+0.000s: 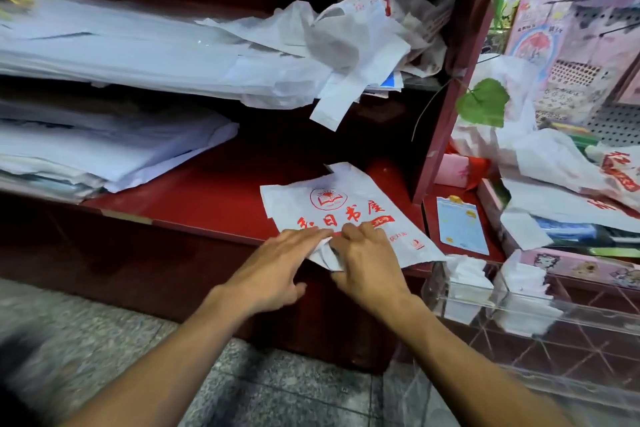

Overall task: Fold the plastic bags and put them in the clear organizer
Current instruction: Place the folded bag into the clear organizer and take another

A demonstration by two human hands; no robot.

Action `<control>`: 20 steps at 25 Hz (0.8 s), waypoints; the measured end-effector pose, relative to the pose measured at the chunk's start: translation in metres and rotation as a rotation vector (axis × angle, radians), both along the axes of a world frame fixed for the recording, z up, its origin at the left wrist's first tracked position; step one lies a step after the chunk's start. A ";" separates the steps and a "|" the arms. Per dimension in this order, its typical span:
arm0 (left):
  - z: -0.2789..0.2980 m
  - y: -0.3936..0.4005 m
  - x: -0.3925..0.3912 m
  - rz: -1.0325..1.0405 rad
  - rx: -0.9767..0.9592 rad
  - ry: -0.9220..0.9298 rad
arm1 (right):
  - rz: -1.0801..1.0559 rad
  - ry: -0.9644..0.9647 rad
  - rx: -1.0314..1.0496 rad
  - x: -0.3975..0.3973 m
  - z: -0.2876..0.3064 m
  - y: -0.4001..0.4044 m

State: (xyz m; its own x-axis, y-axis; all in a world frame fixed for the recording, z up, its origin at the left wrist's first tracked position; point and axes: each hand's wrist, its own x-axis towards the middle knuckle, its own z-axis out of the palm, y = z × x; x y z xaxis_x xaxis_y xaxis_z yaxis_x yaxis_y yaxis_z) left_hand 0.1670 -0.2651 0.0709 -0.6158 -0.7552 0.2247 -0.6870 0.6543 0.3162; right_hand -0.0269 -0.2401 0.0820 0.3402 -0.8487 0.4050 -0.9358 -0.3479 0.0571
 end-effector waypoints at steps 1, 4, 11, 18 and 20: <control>-0.004 -0.002 0.001 0.035 -0.019 0.048 | 0.050 -0.018 0.110 0.002 -0.001 -0.002; -0.006 -0.010 0.013 0.118 -0.135 0.142 | 0.043 -0.063 0.384 -0.016 0.003 -0.008; -0.010 -0.020 0.036 0.301 -0.095 0.213 | -0.076 0.018 0.359 -0.081 0.013 -0.006; -0.002 -0.021 0.033 0.326 0.154 0.628 | -0.022 -0.418 0.358 -0.095 0.019 -0.003; -0.001 -0.020 0.040 0.353 0.106 0.640 | -0.025 -0.354 0.333 -0.097 0.015 -0.004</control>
